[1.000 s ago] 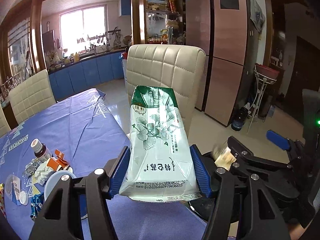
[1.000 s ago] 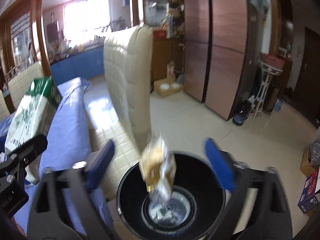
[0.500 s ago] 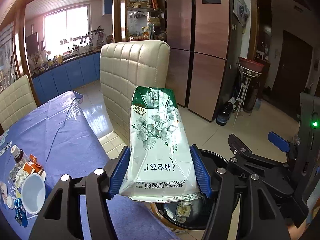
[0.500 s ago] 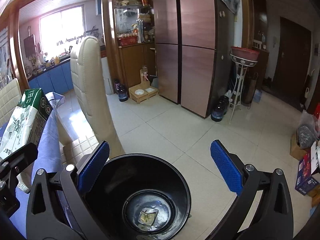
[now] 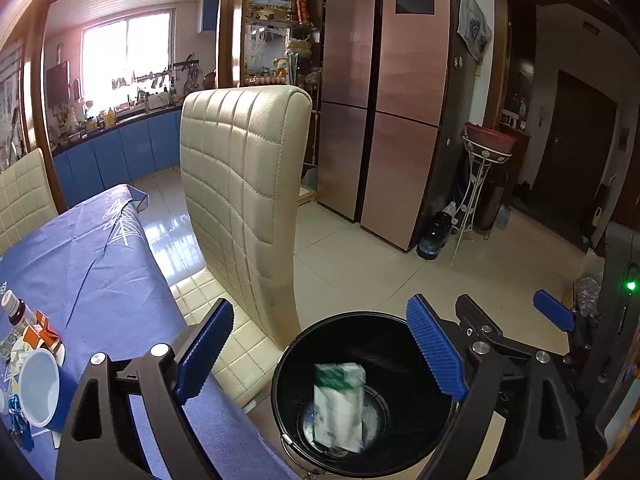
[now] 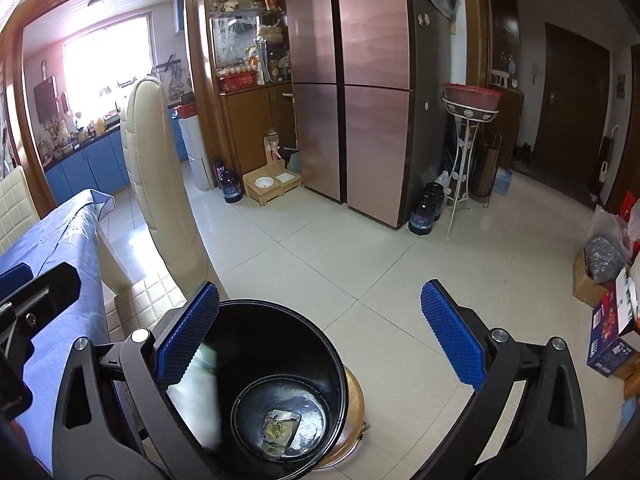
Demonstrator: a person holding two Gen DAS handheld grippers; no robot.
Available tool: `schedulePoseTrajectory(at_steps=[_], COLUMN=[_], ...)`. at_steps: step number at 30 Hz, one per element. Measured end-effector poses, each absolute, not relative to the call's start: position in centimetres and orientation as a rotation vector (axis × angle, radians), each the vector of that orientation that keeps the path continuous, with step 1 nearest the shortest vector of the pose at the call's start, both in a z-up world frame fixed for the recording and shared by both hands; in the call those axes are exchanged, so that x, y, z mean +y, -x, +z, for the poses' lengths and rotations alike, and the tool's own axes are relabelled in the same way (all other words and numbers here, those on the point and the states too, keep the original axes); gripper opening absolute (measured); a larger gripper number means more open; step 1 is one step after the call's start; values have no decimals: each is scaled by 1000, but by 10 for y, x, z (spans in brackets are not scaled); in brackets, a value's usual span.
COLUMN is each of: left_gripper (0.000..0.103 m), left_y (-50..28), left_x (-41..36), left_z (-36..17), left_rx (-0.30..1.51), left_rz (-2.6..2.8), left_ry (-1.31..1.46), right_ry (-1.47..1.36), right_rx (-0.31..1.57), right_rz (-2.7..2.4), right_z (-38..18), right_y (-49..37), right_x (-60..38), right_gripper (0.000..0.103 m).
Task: Collect trash
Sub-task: 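Open right tool over the bin while left tool releases the tissue pack, then move both tools back over the table toward the blue foil wrapper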
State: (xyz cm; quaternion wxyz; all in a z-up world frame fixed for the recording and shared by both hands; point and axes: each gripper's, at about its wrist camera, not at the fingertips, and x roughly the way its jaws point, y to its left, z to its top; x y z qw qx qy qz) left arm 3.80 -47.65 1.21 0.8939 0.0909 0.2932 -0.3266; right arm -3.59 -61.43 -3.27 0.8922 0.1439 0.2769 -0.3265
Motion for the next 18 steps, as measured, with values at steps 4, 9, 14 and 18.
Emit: schedulePoseTrajectory(at_steps=[4,9,14,18], left_gripper=[86,86,86,86], left_y=[-41,-50,-59,-65], left_x=[-461,-424,-379,-343], left_z=[15,16,18,21], left_rx=[610,618,621,613], left_rz=[-646,-564,-474,-417], left_ry=[-188,-169,-141,-119], right_ry=[-295,-263,-220,-189], right_rx=[579,581,593,591], right_rz=[-636,-560,-480,-422], right_z=[-32,-29,-25,-20], right_y=[30,17,0,-14], right_x=[-603,-573,-536,-505], right_gripper=[100,100,100,100])
